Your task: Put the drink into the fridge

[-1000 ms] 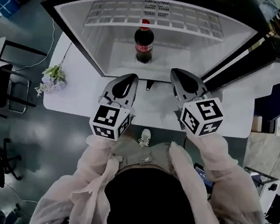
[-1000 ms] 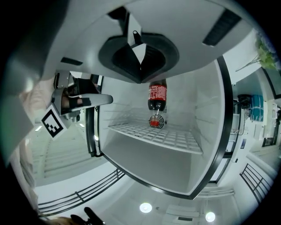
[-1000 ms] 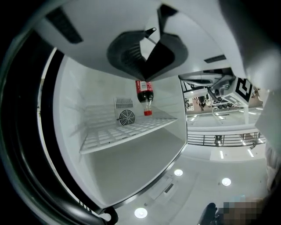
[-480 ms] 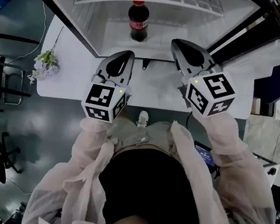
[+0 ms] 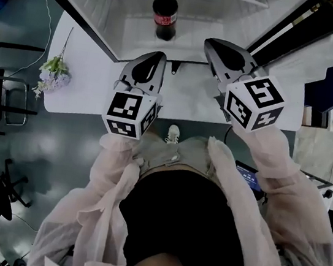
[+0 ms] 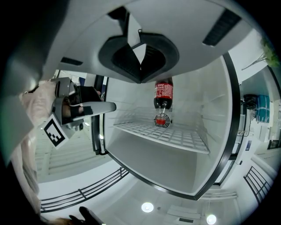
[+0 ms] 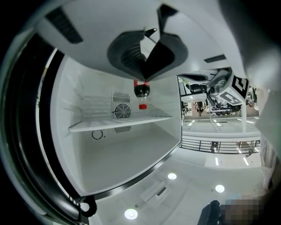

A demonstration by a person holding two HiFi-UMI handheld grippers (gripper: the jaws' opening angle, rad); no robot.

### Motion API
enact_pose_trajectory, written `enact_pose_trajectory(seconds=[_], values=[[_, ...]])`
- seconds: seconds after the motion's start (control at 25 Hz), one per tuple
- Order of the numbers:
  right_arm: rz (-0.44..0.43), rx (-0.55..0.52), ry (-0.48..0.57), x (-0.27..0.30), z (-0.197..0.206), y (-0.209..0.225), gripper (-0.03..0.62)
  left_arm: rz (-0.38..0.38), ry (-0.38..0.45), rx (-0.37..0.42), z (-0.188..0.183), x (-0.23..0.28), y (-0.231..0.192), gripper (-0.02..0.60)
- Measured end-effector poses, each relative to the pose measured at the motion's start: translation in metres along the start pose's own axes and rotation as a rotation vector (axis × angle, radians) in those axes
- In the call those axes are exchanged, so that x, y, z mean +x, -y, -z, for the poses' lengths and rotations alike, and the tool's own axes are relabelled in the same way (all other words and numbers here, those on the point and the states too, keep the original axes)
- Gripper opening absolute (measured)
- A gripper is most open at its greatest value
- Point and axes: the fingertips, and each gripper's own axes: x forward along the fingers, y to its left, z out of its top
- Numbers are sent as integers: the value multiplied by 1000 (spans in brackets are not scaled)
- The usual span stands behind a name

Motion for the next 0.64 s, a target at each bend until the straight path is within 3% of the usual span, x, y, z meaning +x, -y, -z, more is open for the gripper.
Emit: enact_pose_trajectory(seconds=[0.64], values=[[-7, 19, -24, 8, 8, -5, 9, 6, -4, -17, 5, 4, -5, 11]])
